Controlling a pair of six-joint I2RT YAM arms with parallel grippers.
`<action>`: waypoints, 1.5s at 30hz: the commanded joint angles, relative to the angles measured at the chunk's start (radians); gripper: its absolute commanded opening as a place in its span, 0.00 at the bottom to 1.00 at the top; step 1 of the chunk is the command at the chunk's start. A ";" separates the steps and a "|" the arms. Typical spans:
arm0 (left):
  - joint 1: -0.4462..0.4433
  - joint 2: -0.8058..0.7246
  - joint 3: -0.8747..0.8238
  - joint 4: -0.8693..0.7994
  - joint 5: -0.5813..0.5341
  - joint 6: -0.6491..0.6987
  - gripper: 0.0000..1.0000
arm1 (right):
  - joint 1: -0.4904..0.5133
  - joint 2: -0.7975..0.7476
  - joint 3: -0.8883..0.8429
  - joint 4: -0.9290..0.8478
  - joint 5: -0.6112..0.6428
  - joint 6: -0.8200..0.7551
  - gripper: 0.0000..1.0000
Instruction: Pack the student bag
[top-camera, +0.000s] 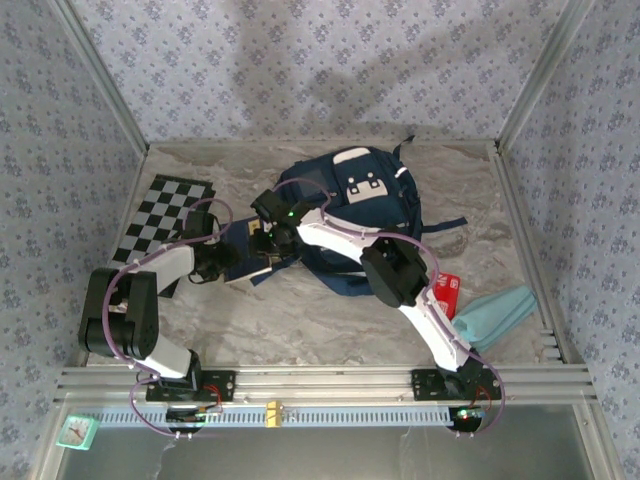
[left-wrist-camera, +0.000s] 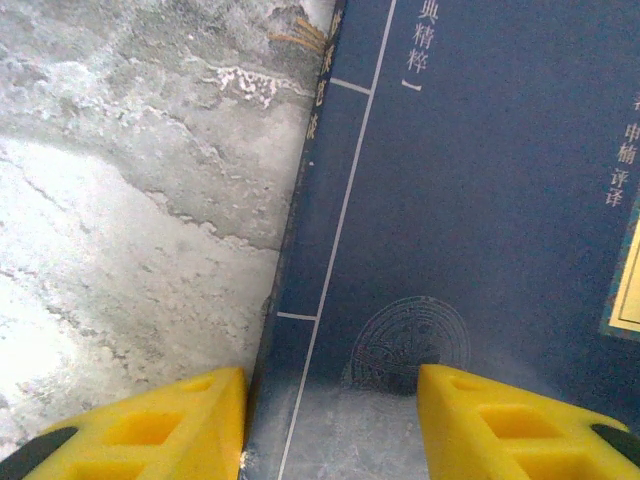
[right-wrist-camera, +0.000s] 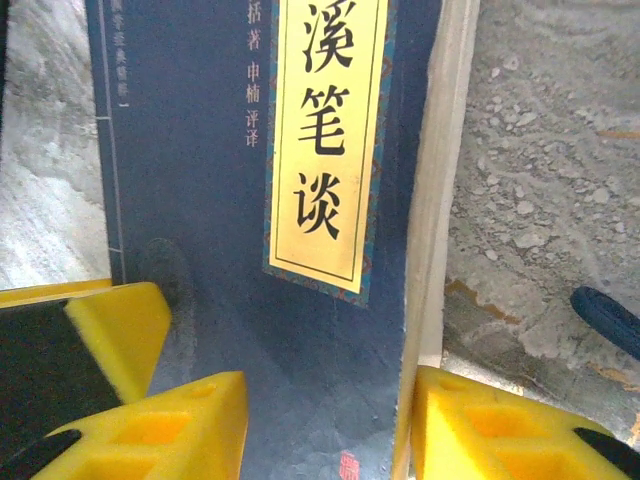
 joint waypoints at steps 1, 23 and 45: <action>-0.021 -0.001 -0.014 -0.018 0.041 -0.006 0.48 | 0.012 -0.084 -0.014 0.046 -0.081 0.012 0.43; -0.019 -0.045 -0.010 -0.045 0.025 -0.002 0.48 | -0.005 -0.094 -0.052 0.078 -0.099 0.021 0.05; 0.125 -0.466 0.160 -0.157 0.422 -0.024 0.82 | -0.115 -0.662 -0.415 0.347 -0.250 -0.030 0.00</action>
